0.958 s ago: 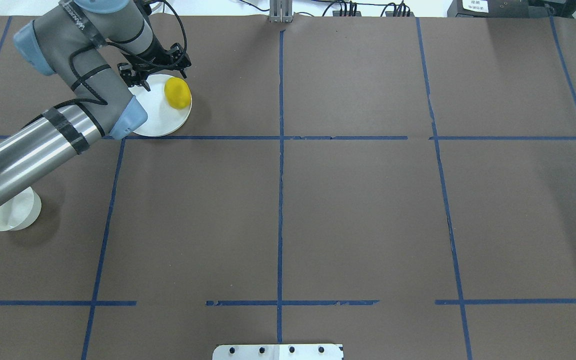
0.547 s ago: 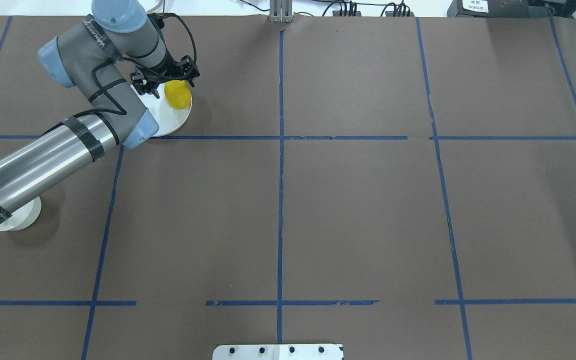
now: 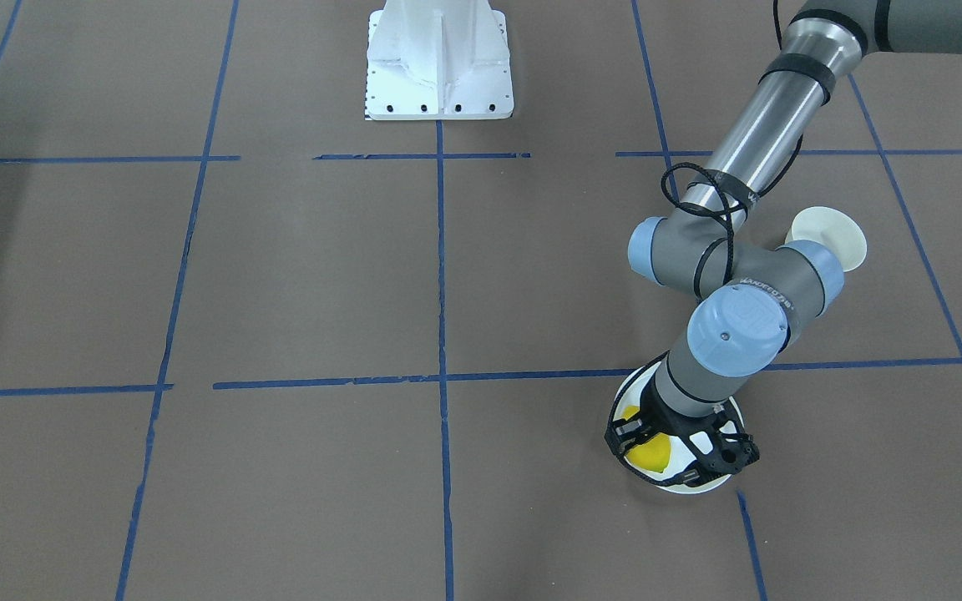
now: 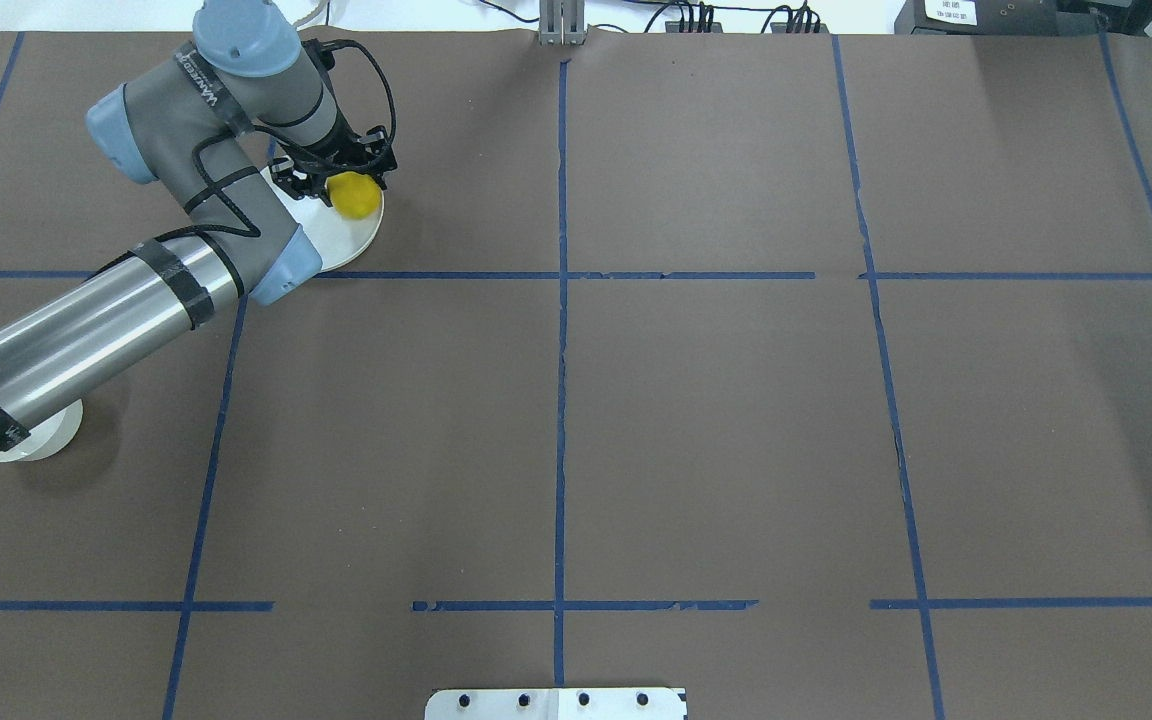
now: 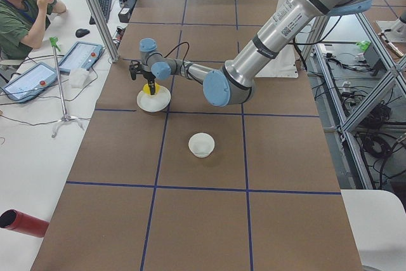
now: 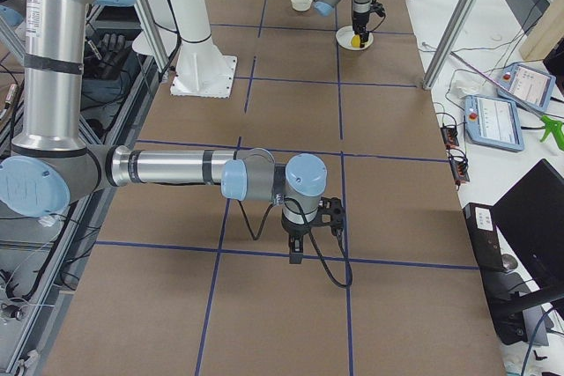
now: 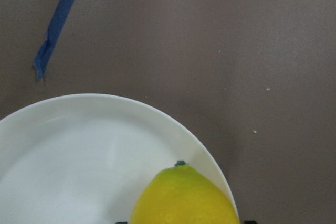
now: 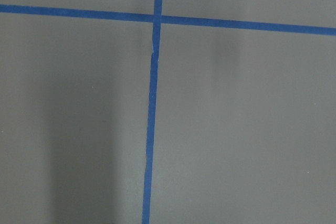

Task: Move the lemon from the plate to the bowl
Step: 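Lower the left gripper and close it around the lemon, then lift the lemon with the left gripper and carry it over the white bowl, then lower the lemon into the bowl and open the left gripper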

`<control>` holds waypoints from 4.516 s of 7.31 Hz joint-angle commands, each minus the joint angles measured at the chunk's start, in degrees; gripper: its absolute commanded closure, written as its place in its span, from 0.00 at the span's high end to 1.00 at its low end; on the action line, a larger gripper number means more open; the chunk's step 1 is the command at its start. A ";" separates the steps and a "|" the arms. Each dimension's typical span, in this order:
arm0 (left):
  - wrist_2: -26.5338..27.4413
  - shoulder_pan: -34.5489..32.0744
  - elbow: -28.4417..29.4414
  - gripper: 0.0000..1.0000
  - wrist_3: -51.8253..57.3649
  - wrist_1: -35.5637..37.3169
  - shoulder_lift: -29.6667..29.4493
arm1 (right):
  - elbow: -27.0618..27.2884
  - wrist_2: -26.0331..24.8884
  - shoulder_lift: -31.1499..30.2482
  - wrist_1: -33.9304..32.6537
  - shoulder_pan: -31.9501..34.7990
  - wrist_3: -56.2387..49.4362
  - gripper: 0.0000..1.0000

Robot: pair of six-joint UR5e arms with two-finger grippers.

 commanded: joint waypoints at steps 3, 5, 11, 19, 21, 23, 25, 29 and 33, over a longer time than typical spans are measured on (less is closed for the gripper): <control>-2.28 -4.99 -7.16 0.00 1.50 1.72 2.32 | 0.00 0.00 0.00 0.00 0.00 0.00 1.00; -2.28 -9.20 -21.70 0.00 13.67 11.34 9.94 | 0.00 0.00 0.00 0.00 0.00 0.00 1.00; -2.37 -15.11 -56.96 0.00 38.76 24.14 43.22 | 0.00 0.00 0.00 0.00 0.00 0.00 1.00; 0.53 -2.38 -49.67 0.00 14.71 -12.65 62.63 | 0.00 0.00 0.00 0.00 0.00 0.00 1.00; 0.89 -1.23 -47.37 0.00 14.26 -12.77 60.18 | 0.00 0.00 0.00 0.00 0.00 0.00 1.00; 0.88 0.00 -46.22 0.01 14.08 -12.69 59.91 | 0.00 0.00 0.00 0.00 0.00 0.00 1.00; 0.88 0.00 -45.16 0.60 14.60 -12.77 59.38 | 0.00 0.00 0.00 0.00 0.00 0.00 1.00; 0.80 0.00 -45.24 0.99 14.87 -12.77 59.47 | 0.00 0.00 0.00 0.00 0.00 0.00 1.00; -3.40 -10.21 -51.03 0.99 32.19 -6.40 60.26 | 0.00 0.00 0.00 0.00 0.00 0.00 1.00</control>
